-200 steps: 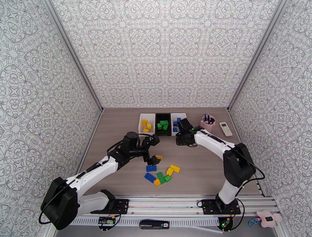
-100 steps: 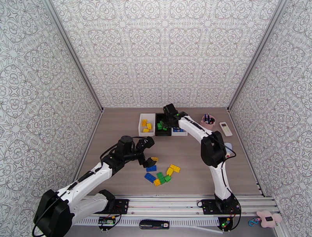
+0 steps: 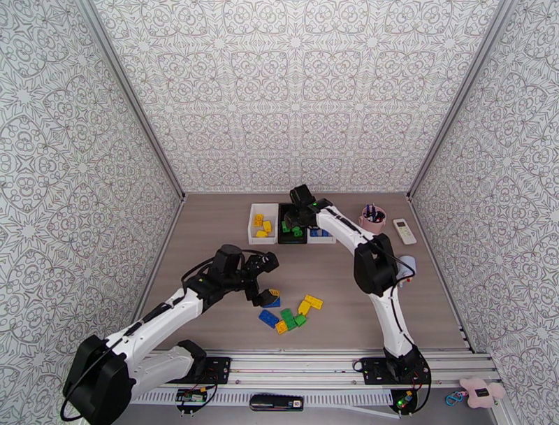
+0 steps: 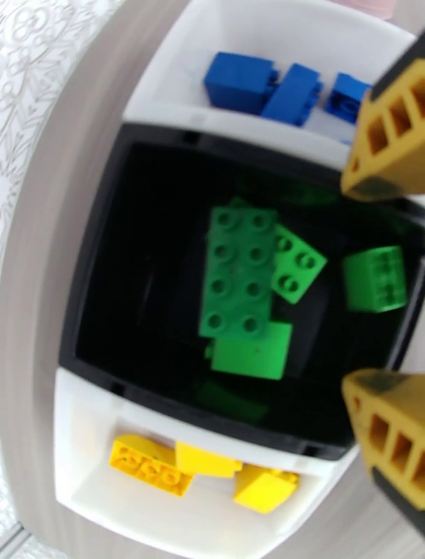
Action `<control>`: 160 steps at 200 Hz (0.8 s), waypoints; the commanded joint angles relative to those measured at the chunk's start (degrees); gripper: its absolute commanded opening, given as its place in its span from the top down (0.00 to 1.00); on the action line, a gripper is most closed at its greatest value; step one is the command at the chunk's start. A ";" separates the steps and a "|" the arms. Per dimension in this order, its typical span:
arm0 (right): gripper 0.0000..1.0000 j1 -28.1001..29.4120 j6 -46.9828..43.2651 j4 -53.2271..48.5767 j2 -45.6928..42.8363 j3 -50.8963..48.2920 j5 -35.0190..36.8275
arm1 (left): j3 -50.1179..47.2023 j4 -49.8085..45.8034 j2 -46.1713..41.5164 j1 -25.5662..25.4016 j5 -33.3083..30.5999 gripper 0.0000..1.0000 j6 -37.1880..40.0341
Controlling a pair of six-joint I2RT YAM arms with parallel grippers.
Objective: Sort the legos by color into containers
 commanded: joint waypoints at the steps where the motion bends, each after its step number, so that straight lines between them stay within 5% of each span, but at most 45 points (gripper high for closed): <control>1: 0.25 0.08 0.35 4.95 -8.07 -6.99 0.45 | 2.61 -5.96 1.55 0.17 -0.79 0.01 6.96; 74: 0.19 -0.21 4.49 13.50 -24.74 -31.11 2.10 | 5.14 -10.86 8.14 -4.68 -8.45 0.02 16.95; 160: 0.18 -0.39 7.40 15.01 -30.17 -41.76 2.53 | 9.97 -14.10 20.93 -7.86 -14.36 0.05 15.33</control>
